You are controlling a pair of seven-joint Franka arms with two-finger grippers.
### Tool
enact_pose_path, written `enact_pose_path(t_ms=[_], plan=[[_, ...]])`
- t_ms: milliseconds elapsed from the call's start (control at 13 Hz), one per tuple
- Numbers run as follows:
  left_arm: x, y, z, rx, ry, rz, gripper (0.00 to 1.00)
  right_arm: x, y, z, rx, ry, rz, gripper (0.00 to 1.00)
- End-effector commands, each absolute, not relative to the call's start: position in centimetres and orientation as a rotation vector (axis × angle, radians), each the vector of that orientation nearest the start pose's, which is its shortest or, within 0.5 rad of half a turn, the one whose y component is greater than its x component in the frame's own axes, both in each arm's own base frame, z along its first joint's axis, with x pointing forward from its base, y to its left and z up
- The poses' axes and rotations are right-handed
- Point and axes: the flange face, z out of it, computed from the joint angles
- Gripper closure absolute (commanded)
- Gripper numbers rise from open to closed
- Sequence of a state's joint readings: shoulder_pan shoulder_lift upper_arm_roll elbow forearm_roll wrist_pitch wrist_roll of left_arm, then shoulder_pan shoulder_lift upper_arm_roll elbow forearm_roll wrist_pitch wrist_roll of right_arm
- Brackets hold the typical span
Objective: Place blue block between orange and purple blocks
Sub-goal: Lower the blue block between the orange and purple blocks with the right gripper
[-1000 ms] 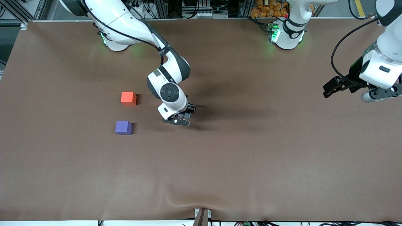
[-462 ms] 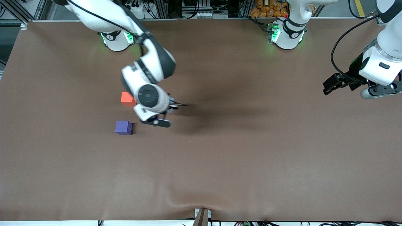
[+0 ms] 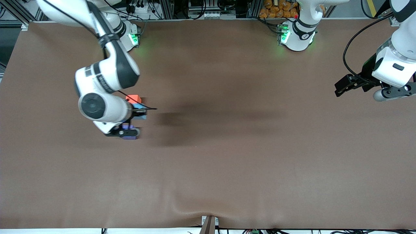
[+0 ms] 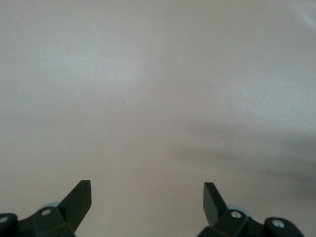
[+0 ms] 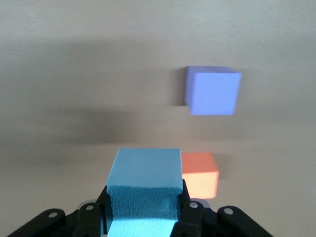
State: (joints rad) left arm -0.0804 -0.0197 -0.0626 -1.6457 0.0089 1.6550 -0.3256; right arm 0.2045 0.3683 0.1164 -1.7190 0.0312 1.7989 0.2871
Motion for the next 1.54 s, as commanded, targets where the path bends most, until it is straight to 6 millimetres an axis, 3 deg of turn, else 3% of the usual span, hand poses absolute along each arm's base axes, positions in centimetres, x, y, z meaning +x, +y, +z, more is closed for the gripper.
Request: enact_pose_path(t_ms=[0, 154, 538, 769, 1462], plan=[[54.1, -7.6, 61.6, -3.121, -0.244, -0.031, 0.0, 56.2, 17.6, 32.7, -3.128, -0.064, 0.404, 1.0], [53.8, -7.6, 61.9, -3.12, -0.246, -0.031, 0.0, 56.0, 14.7, 31.5, -3.12, -0.04, 0.439, 1.0], [52.9, -8.0, 62.6, -3.11, -0.235, 0.017, 0.0, 55.3, 12.8, 29.1, -3.114, -0.019, 0.45, 1.0], [52.6, -8.1, 63.1, -3.111, -0.23, 0.005, 0.0, 55.7, 12.6, 28.4, -3.111, -0.008, 0.424, 1.0], [52.9, -8.4, 63.4, -3.104, -0.151, -0.016, 0.0, 54.3, 12.0, 23.5, -3.113, -0.001, 0.376, 1.0]])
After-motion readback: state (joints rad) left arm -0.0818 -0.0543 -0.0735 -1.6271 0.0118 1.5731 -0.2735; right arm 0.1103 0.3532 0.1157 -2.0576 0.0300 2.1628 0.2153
